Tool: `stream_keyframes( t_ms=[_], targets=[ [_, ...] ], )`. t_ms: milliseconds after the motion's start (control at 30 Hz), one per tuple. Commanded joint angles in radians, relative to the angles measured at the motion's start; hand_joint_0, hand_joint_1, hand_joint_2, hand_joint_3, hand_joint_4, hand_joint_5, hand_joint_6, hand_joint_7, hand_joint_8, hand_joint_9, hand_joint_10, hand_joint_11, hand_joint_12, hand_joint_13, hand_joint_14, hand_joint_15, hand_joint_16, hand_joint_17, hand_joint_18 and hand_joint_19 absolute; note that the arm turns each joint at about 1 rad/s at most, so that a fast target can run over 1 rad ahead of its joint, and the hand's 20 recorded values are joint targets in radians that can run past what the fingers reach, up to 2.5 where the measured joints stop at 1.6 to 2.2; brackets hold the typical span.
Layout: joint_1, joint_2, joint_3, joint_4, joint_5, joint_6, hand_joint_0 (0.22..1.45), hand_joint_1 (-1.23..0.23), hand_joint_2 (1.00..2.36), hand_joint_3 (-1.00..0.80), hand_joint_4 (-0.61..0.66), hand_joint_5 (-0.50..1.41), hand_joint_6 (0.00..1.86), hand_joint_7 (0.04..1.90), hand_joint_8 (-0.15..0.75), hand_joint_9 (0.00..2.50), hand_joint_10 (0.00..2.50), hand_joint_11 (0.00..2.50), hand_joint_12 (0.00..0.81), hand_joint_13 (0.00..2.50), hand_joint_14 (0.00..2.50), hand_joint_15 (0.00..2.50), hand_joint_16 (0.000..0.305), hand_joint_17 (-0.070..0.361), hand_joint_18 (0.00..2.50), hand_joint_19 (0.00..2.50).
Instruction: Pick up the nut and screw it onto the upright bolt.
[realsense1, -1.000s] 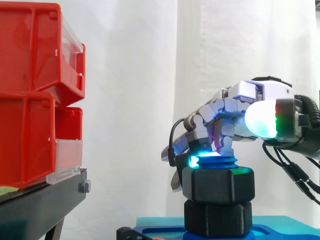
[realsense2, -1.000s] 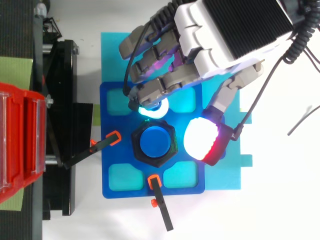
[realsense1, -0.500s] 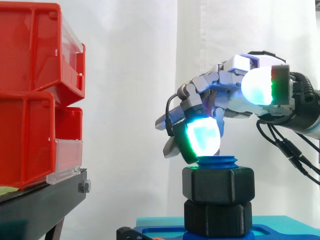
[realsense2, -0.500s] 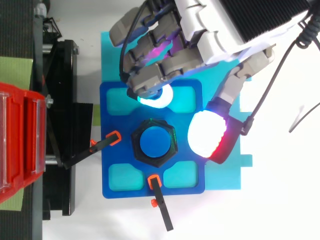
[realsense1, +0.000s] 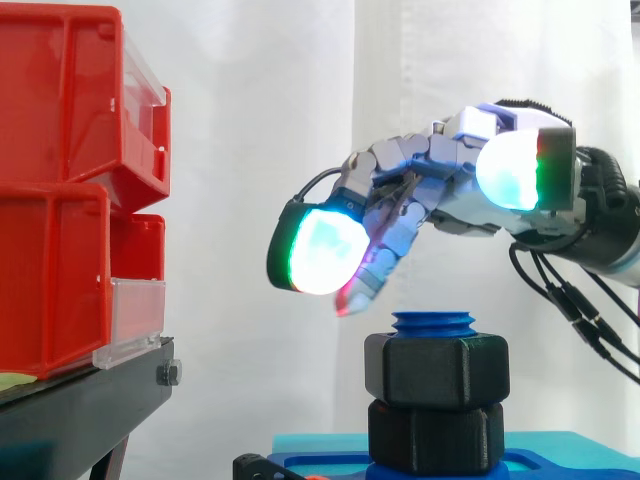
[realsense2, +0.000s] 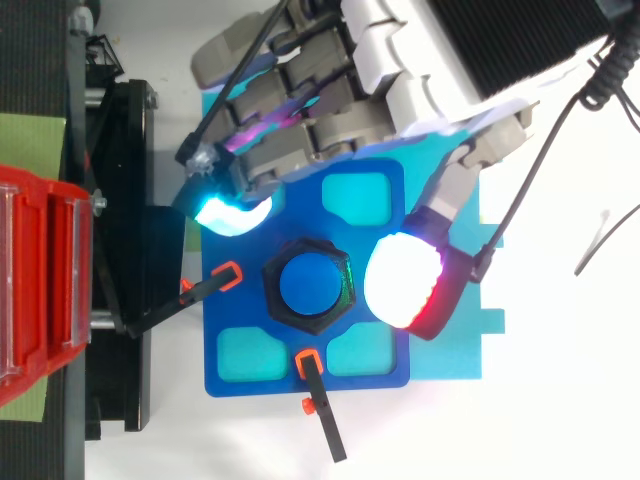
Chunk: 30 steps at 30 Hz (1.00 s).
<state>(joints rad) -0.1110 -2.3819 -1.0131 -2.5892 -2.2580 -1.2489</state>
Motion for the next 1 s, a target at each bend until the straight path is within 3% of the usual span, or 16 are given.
stream_keyframes(
  t_ms=[0,133,300,567,967],
  targets=[
    [0.017,0.0,-0.036,0.05,0.031,0.009,0.45,-0.1,1.0,-0.5,0.15,-0.13,0.5,0.59,0.18,0.71,0.0,0.0,0.237,0.41,0.0,0.0,0.032,0.071,0.05,0.0],
    [0.042,0.0,-0.061,0.06,0.08,0.009,0.44,-0.07,1.0,-0.5,0.14,-0.16,0.5,0.57,0.172,0.49,0.0,0.0,0.276,0.19,0.0,0.0,0.034,0.076,0.0,0.0],
    [0.054,0.001,-0.079,0.058,0.103,0.009,0.44,-0.04,1.0,-0.5,0.16,-0.15,0.5,0.6,0.181,0.38,0.0,0.0,0.289,0.12,0.0,0.0,0.036,0.081,0.0,0.0],
    [0.062,0.001,-0.081,0.034,0.104,0.003,0.46,-0.06,1.0,-0.5,0.23,-0.07,0.5,0.96,0.207,0.53,0.0,0.0,0.287,0.25,0.0,0.0,0.033,0.074,0.0,0.0],
    [0.063,0.0,-0.081,0.003,0.094,-0.011,0.47,-0.08,1.0,-0.5,0.23,-0.04,0.5,1.11,0.218,0.62,0.0,0.0,0.273,0.34,0.0,0.0,0.031,0.07,0.0,0.0]
  ],
)
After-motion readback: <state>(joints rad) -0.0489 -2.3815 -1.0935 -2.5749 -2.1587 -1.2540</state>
